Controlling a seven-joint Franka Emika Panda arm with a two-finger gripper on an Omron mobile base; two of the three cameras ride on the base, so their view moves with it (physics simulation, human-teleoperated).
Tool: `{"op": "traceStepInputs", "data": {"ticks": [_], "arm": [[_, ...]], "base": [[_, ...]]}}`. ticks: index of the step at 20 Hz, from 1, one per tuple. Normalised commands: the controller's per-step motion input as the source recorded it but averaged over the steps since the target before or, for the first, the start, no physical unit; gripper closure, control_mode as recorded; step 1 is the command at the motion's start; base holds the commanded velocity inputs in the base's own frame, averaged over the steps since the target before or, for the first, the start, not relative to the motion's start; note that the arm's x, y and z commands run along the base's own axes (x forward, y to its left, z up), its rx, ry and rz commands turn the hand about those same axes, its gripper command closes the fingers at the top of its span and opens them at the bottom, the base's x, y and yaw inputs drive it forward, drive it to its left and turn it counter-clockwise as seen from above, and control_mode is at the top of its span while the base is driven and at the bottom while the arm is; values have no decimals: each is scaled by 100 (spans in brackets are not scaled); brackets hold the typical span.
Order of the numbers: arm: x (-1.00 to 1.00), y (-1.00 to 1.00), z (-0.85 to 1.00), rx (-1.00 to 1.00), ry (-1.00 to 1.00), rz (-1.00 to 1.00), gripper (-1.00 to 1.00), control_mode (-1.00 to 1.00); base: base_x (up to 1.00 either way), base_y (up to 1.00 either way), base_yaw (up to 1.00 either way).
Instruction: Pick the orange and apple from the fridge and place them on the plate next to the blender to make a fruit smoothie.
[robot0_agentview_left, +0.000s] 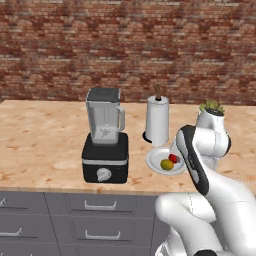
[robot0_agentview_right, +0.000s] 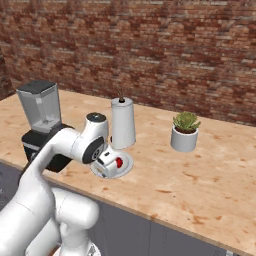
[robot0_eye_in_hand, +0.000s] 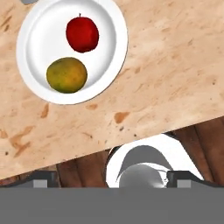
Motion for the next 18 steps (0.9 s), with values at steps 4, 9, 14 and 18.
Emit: {"op": "traceStepInputs", "data": {"ticks": [4, 9, 14, 18], "arm": [[-52, 1, 82, -2, -12, -10, -100, -100], [-47, 0, 73, -4, -8, -10, -100, -100], [-37, 0, 57, 0, -3, -9, -100, -100], [-19, 0, 44, 0, 0, -8, -100, -100]], "base": [[0, 0, 0], [0, 0, 0], [0, 0, 0], [0, 0, 0]]}}
